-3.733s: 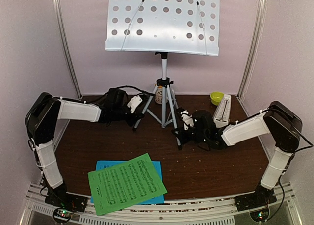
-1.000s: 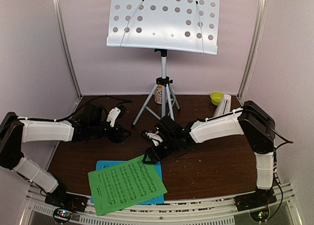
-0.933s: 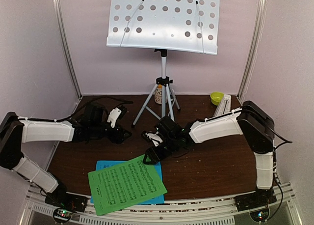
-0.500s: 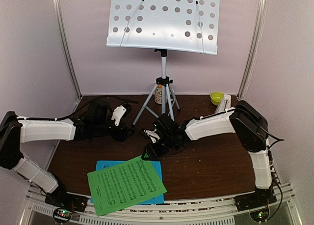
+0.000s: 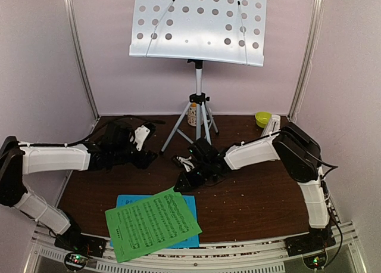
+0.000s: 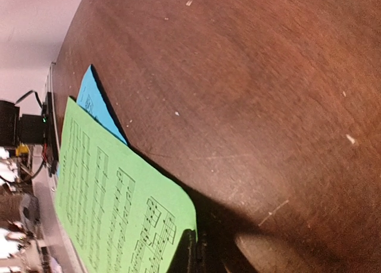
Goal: Set up the instrument practice props
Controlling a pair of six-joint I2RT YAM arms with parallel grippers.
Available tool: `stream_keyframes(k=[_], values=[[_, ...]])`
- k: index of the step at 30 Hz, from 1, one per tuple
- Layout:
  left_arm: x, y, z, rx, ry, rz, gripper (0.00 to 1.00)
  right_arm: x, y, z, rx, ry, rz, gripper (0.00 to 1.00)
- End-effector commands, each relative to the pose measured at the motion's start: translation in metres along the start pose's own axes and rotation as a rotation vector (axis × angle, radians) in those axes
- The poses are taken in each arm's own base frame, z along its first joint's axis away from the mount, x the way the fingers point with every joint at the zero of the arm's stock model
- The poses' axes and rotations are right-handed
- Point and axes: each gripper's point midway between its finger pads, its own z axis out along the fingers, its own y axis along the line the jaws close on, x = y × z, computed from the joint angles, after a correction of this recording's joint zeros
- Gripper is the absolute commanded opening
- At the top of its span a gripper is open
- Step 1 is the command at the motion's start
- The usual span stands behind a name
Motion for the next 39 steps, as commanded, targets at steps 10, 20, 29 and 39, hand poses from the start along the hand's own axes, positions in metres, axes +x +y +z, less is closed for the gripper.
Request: stream_keyframes(k=[10,20,29,39], values=[[-0.027,-0.012,-0.004,0.116,-0.103,-0.097,0.81,-0.024,0.006,-0.096,0.016,-0.327,-0.105,0.0],[-0.048,-0.003,-0.037,0.321,-0.325,-0.215,0.98,-0.003,0.029,-0.165,0.115,-0.467,-0.452,0.0],[-0.027,-0.021,-0.043,0.518,-0.342,-0.216,0.98,0.013,0.05,-0.207,0.134,-0.595,-0.601,0.0],[0.01,-0.017,-0.037,0.502,-0.387,-0.253,0.98,0.03,0.067,-0.239,0.15,-0.671,-0.695,0.0]])
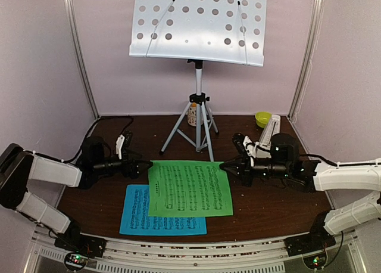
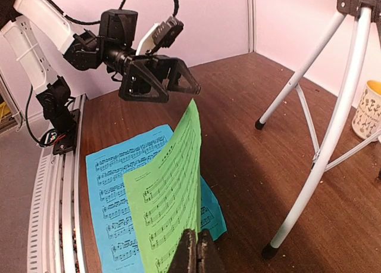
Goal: Set up the instrument practice props
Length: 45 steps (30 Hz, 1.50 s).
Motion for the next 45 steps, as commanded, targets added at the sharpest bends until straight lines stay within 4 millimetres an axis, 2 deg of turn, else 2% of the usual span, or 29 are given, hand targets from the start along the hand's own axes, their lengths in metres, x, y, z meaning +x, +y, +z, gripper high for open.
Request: stream_keyframes(k=[1,6,10,13,16,20,22,23,27,28,30,31,33,35,36,38,39,42,43,45], values=[[-0.007,-0.003,0.001,0.034,-0.066,0.044,0.98,-0.013,0.002,-0.012,0.025,-0.058,-0.064,0.0],[0.006,-0.003,0.003,0.069,-0.11,0.027,0.98,-0.015,0.003,-0.018,0.037,-0.073,-0.073,0.0],[0.015,-0.001,0.012,0.12,-0.134,-0.032,0.98,-0.018,0.003,-0.021,0.043,-0.087,-0.083,0.0],[0.006,-0.007,0.012,0.183,-0.212,-0.043,0.97,-0.019,0.004,-0.022,0.046,-0.09,-0.085,0.0],[0.001,-0.013,0.019,0.233,-0.217,-0.024,0.85,-0.02,0.003,-0.023,0.051,-0.095,-0.085,0.0],[-0.004,-0.022,0.022,0.275,-0.219,0.002,0.79,-0.019,0.002,-0.022,0.053,-0.095,-0.083,0.0],[-0.006,-0.026,0.02,0.295,-0.22,0.019,0.68,-0.02,0.002,-0.022,0.056,-0.095,-0.083,0.0],[-0.007,-0.03,0.019,0.311,-0.219,0.028,0.58,-0.02,0.002,-0.022,0.056,-0.095,-0.085,0.0],[-0.021,-0.05,0.014,0.379,-0.238,0.071,0.09,-0.019,0.0,-0.022,0.067,-0.1,-0.078,0.0],[-0.026,-0.053,0.013,0.384,-0.248,0.075,0.02,-0.02,-0.001,-0.023,0.072,-0.108,-0.073,0.0],[-0.036,-0.058,0.01,0.388,-0.272,0.082,0.0,-0.022,-0.003,-0.025,0.083,-0.121,-0.061,0.0],[-0.042,-0.06,0.009,0.392,-0.28,0.084,0.0,-0.022,-0.004,-0.025,0.089,-0.119,-0.057,0.04],[-0.05,-0.061,0.009,0.38,-0.278,0.089,0.0,-0.019,-0.01,-0.025,0.122,-0.089,-0.041,0.26],[-0.055,-0.062,0.013,0.353,-0.238,0.109,0.0,-0.021,-0.018,-0.029,0.178,-0.064,-0.022,0.52],[-0.054,-0.062,0.017,0.332,-0.199,0.136,0.0,-0.024,-0.023,-0.032,0.205,-0.058,-0.013,0.61],[-0.047,-0.067,0.029,0.279,-0.065,0.206,0.0,-0.038,-0.027,-0.04,0.248,-0.061,-0.006,0.72],[-0.055,-0.072,0.032,0.255,-0.014,0.274,0.0,-0.045,-0.029,-0.043,0.267,-0.061,-0.01,0.76],[-0.059,-0.08,0.032,0.224,0.095,0.34,0.0,-0.058,-0.036,-0.053,0.331,-0.037,-0.035,0.84],[-0.065,-0.083,0.03,0.221,0.101,0.351,0.0,-0.064,-0.039,-0.056,0.352,-0.029,-0.044,0.91],[-0.071,-0.092,0.028,0.196,0.151,0.404,0.0,-0.071,-0.04,-0.058,0.37,0.008,-0.063,0.97]])
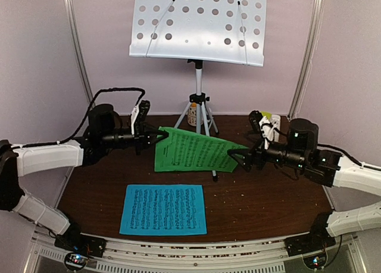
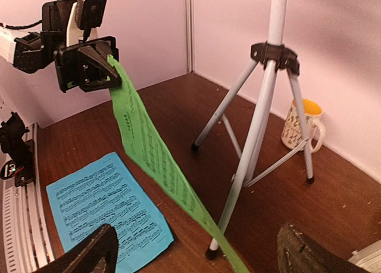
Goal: Set up the instrument practice props
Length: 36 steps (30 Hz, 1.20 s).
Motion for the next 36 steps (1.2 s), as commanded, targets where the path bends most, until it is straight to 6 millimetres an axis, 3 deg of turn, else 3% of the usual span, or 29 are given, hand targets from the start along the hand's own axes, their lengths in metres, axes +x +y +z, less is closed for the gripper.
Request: stream_keyframes(k=[1,9,21,24,29,36], values=[[0.031,-0.012,-0.005,-0.041,0.305,0.068,0.0,-0.016,-0.016,-0.009,0.104,0.077,-0.059,0.99],[-0.029,-0.059,-0.006,0.066,0.365,0.189,0.0,-0.038,0.022,-0.009,0.002,0.128,-0.216,0.98],[-0.075,-0.109,-0.016,0.224,0.403,0.343,0.0,-0.054,0.056,0.01,-0.079,0.176,-0.433,0.91],[-0.085,-0.111,-0.019,0.221,0.395,0.359,0.0,-0.054,0.065,0.017,-0.106,0.204,-0.457,0.79],[-0.091,-0.11,-0.018,0.21,0.41,0.366,0.0,-0.054,0.079,0.027,-0.108,0.252,-0.507,0.49],[-0.092,-0.106,-0.014,0.197,0.419,0.387,0.0,-0.051,0.098,0.035,-0.155,0.288,-0.533,0.3]])
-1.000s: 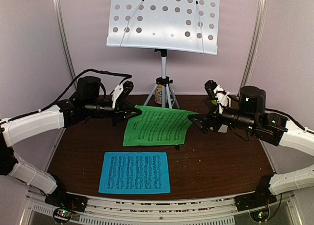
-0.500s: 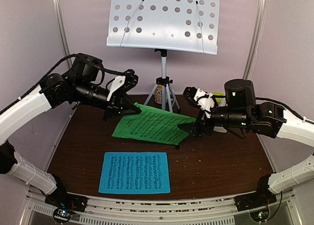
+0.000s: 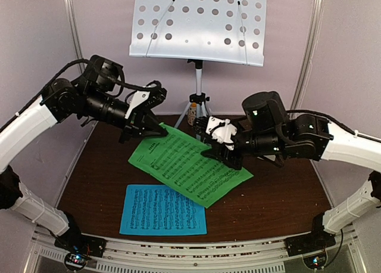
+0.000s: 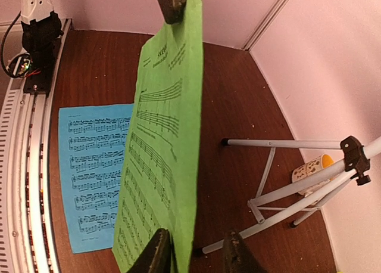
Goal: Set up the instrument practice props
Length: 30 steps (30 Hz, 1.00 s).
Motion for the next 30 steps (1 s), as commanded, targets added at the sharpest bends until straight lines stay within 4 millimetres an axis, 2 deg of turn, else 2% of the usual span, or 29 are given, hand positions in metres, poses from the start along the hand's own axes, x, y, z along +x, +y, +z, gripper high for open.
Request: stream_keyframes(k=[1,4,6,9,11,16,19,24,26,28,30], values=[[-0.007,0.004,-0.002,-0.019,0.0,0.037,0.0,-0.004,0.004,0.001,-0.008,0.022,-0.018,0.24],[-0.008,0.005,-0.002,-0.022,-0.002,0.046,0.0,-0.009,0.005,0.005,-0.019,0.015,0.003,0.06],[-0.01,0.005,-0.003,-0.018,-0.009,0.051,0.0,-0.012,0.006,0.007,-0.029,0.01,0.015,0.01],[-0.015,0.003,-0.004,-0.008,-0.025,0.063,0.0,-0.018,0.005,0.008,-0.029,-0.005,0.045,0.02],[-0.016,0.003,-0.004,-0.004,-0.028,0.067,0.0,-0.022,0.005,0.009,-0.035,-0.014,0.059,0.12],[-0.017,0.003,-0.002,0.005,-0.032,0.07,0.0,-0.031,-0.001,0.012,-0.017,-0.027,0.082,0.2],[-0.017,0.003,-0.002,0.008,-0.034,0.074,0.0,-0.033,-0.004,0.012,-0.001,-0.028,0.084,0.02],[-0.017,0.008,0.0,-0.009,-0.025,0.067,0.01,-0.04,-0.006,0.009,-0.005,-0.044,0.099,0.0],[-0.017,0.017,-0.002,-0.062,-0.026,0.045,0.14,-0.042,-0.009,0.006,-0.004,-0.058,0.124,0.0],[-0.02,0.03,-0.011,-0.138,-0.072,0.018,0.33,-0.047,-0.014,0.0,-0.02,-0.096,0.179,0.0],[-0.03,0.05,-0.031,-0.26,-0.16,0.0,0.47,-0.054,-0.023,-0.009,-0.033,-0.15,0.245,0.0]])
